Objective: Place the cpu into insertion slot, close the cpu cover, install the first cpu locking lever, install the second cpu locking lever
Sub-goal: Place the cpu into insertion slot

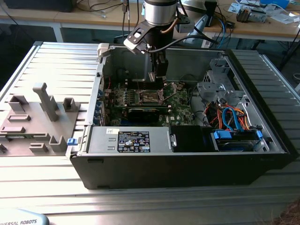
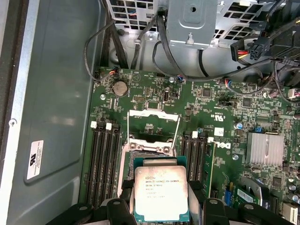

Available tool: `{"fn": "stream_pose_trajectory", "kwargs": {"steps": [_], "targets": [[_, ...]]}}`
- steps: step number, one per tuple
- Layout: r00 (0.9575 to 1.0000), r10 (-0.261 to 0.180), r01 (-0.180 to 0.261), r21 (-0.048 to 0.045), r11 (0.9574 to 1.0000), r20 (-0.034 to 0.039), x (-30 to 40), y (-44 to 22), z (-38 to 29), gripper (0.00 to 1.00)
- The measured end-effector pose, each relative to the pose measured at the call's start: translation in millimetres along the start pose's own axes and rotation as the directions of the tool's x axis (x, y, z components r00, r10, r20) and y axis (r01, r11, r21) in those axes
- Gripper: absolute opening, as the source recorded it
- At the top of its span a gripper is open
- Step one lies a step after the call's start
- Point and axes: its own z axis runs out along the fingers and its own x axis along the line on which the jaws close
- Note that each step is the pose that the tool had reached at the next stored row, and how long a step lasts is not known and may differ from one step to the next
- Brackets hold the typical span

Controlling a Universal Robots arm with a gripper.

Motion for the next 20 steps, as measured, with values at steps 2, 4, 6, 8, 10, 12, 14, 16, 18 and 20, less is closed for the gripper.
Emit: {"fn": "stream_pose_trajectory", "kwargs": {"steps": [2, 4, 6, 8, 10, 12, 14, 16, 18, 20], "targets": [[1.0, 0.002, -0.002, 0.0, 1.0, 0.0, 0.0, 0.0, 0.0, 0.54], [1.0, 0.003, -0.003, 0.0, 1.0, 0.0001, 0.0, 0.0, 0.1, 0.54], [1.0, 0.004, -0.004, 0.0, 1.0, 0.0002, 0.0, 0.0, 0.1, 0.54], [1.0, 0.006, -0.006, 0.0, 1.0, 0.0003, 0.0, 0.0, 0.1, 0.54], [1.0, 0.007, -0.007, 0.0001, 1.0, 0.0004, 0.0, 0.0, 0.1, 0.54], [1.0, 0.008, -0.008, 0.0001, 1.0, 0.0005, 0.0, 0.0, 0.1, 0.54], [1.0, 0.01, -0.01, 0.0, 1.0, 0.0006, 0.0, 0.0, 0.2, 0.54], [0.9999, 0.012, -0.012, 0.0, 0.9999, 0.0007, 0.0, 0.0, 0.2, 0.54], [0.9999, 0.014, -0.014, 0.0001, 0.9999, 0.0008, 0.0, 0.0, 0.3, 0.54], [0.9999, 0.015, -0.015, 0.0001, 0.9999, 0.0009, 0.0, 0.0, 0.3, 0.54]]}}
